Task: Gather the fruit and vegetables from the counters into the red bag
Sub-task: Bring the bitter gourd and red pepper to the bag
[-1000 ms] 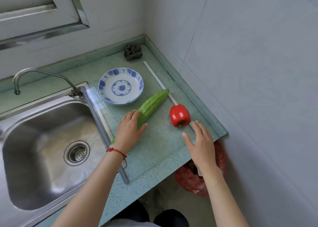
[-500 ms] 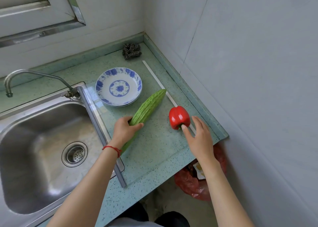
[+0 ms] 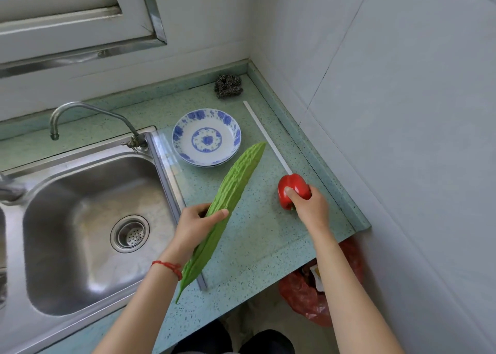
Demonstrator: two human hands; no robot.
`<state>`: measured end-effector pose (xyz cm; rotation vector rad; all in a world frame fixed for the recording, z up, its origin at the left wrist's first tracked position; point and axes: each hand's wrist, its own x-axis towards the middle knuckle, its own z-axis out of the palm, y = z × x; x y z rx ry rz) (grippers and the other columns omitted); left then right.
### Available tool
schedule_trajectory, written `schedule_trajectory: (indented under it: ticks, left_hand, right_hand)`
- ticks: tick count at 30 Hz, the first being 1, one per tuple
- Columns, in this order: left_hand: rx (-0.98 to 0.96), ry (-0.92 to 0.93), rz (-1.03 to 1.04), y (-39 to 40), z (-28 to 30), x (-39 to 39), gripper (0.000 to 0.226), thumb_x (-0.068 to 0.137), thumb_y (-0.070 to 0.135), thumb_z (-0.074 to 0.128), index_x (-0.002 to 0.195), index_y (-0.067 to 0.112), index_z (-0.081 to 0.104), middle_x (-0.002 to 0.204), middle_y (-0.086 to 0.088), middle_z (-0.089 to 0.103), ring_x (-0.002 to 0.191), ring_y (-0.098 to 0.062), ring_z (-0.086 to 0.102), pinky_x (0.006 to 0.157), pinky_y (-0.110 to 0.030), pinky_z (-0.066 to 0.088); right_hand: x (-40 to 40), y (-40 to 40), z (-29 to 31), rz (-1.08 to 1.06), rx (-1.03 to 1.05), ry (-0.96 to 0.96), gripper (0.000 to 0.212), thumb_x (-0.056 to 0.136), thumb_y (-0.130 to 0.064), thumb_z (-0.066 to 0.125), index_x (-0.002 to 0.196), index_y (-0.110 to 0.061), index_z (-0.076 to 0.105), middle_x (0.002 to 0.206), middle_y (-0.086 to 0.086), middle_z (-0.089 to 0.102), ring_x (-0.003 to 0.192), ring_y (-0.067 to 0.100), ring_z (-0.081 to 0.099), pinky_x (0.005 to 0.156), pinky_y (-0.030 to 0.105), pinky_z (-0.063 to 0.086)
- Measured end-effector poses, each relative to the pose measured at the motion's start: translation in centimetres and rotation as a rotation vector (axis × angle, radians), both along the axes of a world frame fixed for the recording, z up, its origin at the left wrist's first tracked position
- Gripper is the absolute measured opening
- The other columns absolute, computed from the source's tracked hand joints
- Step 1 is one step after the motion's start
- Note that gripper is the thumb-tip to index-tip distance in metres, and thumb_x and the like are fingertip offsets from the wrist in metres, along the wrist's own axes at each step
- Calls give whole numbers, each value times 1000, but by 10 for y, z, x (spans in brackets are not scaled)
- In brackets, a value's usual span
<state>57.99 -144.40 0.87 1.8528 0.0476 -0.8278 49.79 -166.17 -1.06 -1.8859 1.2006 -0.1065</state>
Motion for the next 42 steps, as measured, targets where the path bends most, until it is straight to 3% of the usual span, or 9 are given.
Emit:
schedule_trajectory:
  ticks: [8,13,18,22,27,32,36,38,42]
  left_hand:
    - [-62,18,128,21,7,-13,6,78,23,71,82,20,68,77,-8,70,64,-23,64,67,-37,55]
    - [-102,28,275,40,12,-35,6,79,23,70,81,19,67,80,-14,70,62,-26,64,53,-31,56]
    - [-127,-6,453,58,16,-78,12,80,21,69,86,11,70,75,-12,69,57,-22,63,53,-29,54]
    - [-156,-34,630,78,16,-119,11,79,21,69,85,12,70,75,-10,69,64,-25,63,66,-38,53]
    - [-182,-78,856,109,19,-176,4,80,19,69,77,16,68,64,-5,68,57,-22,62,55,-30,52]
    - [-228,-110,1056,152,18,-223,1,79,17,69,78,16,69,55,3,69,47,-12,62,46,-22,51]
    - [-275,-152,1239,191,19,-265,4,80,13,68,78,10,69,53,1,67,44,-11,60,44,-21,50]
    - [-287,-171,1326,211,19,-284,5,80,11,67,77,8,68,51,1,66,43,-11,59,43,-20,49]
    - [-276,-185,1493,256,15,-327,7,80,11,67,74,9,67,49,2,65,41,-11,58,41,-20,48]
  right_hand:
    - [-9,7,9,-45,97,-103,58,79,-35,70,128,-9,52,121,9,60,102,22,55,85,31,41]
    - [-23,19,12,35,230,-189,61,75,-40,72,127,-14,53,117,5,61,106,22,58,97,43,47]
    - [-40,38,19,217,339,-271,53,77,-31,72,124,-12,55,110,5,61,103,24,60,91,43,52]
    - [-53,53,24,386,384,-302,55,79,-29,71,126,-10,53,105,2,59,101,24,61,81,33,55]
    - [-60,84,30,573,428,-309,57,80,-30,70,129,-9,51,112,7,57,102,24,60,73,25,54]
    - [-65,133,33,747,474,-293,61,79,-30,70,131,-8,48,118,11,58,104,27,60,82,35,56]
    - [-74,188,32,925,516,-264,62,79,-29,70,134,-11,46,118,6,54,107,27,56,77,30,55]
    - [-78,218,32,1023,514,-236,62,78,-29,71,133,-13,46,119,6,54,108,27,56,85,39,55]
    - [-92,283,30,1205,558,-190,55,77,-24,74,127,-14,54,114,7,61,100,24,62,84,42,56]
